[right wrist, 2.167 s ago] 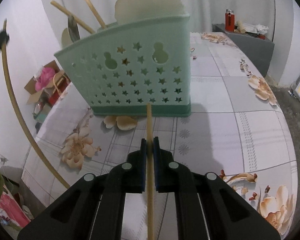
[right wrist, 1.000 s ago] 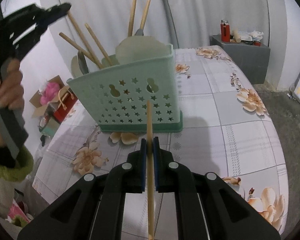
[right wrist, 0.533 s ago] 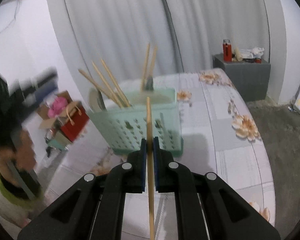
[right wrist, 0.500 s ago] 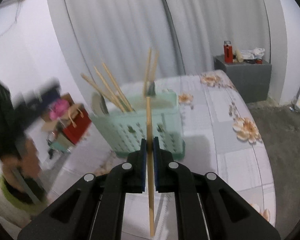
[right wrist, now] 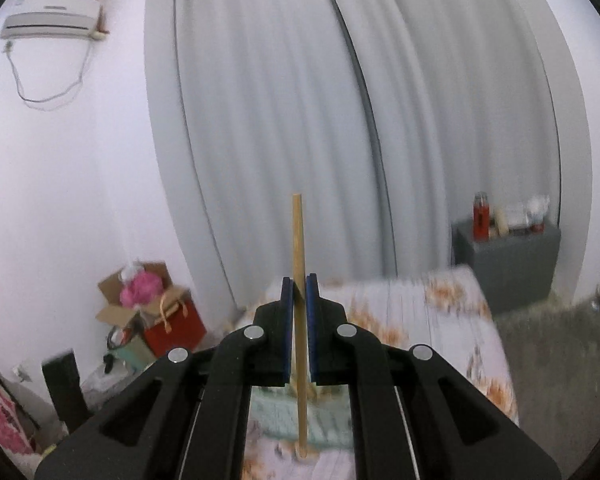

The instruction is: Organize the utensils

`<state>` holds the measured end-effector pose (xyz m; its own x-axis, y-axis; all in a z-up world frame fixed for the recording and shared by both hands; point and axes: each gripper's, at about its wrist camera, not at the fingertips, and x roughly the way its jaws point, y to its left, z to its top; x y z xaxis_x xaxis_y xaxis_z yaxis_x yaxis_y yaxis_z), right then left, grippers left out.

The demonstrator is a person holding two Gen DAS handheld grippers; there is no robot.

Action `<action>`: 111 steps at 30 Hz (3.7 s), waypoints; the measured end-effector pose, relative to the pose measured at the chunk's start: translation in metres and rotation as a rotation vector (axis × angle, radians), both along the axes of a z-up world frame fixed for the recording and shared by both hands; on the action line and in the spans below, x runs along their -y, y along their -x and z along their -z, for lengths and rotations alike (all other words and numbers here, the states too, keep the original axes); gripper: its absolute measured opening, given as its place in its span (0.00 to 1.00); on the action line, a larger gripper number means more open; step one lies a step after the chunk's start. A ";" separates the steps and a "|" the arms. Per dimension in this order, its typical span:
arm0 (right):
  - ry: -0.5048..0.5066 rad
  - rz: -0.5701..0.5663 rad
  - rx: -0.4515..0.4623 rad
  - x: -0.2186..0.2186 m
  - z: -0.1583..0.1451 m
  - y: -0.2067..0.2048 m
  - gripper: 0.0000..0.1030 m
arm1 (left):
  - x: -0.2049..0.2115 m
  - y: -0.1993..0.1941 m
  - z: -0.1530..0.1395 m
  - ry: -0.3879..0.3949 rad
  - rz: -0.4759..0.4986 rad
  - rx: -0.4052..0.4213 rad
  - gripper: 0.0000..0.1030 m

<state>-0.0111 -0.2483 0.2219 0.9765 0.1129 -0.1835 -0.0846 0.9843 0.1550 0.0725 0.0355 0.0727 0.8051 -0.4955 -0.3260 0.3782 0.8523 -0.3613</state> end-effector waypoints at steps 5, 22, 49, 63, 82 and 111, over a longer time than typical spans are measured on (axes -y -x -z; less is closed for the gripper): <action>-0.002 -0.009 0.060 -0.002 -0.017 -0.026 0.06 | 0.000 0.005 -0.002 -0.016 -0.010 0.007 0.63; 0.091 -0.007 -0.142 -0.001 0.071 -0.073 0.47 | 0.019 0.000 0.015 -0.083 0.049 -0.032 0.71; -0.092 -0.178 -0.469 0.053 0.203 -0.085 0.64 | 0.094 -0.077 0.054 -0.172 0.259 -0.166 0.77; -0.149 -0.149 -0.491 0.038 0.205 -0.050 0.64 | 0.082 -0.060 0.054 -0.176 0.263 -0.209 0.77; 0.101 0.213 -0.552 -0.030 0.203 0.043 0.80 | 0.053 0.048 0.041 -0.305 -0.030 -0.197 0.89; 0.211 0.376 -0.517 -0.063 0.191 0.063 0.87 | 0.036 0.082 0.042 -0.468 -0.377 -0.174 0.89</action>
<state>-0.0740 -0.1852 0.0306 0.7230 -0.3077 -0.6185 0.3035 0.9458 -0.1157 -0.0091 -0.0003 0.0307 0.8123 0.0395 -0.5818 -0.0101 0.9985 0.0537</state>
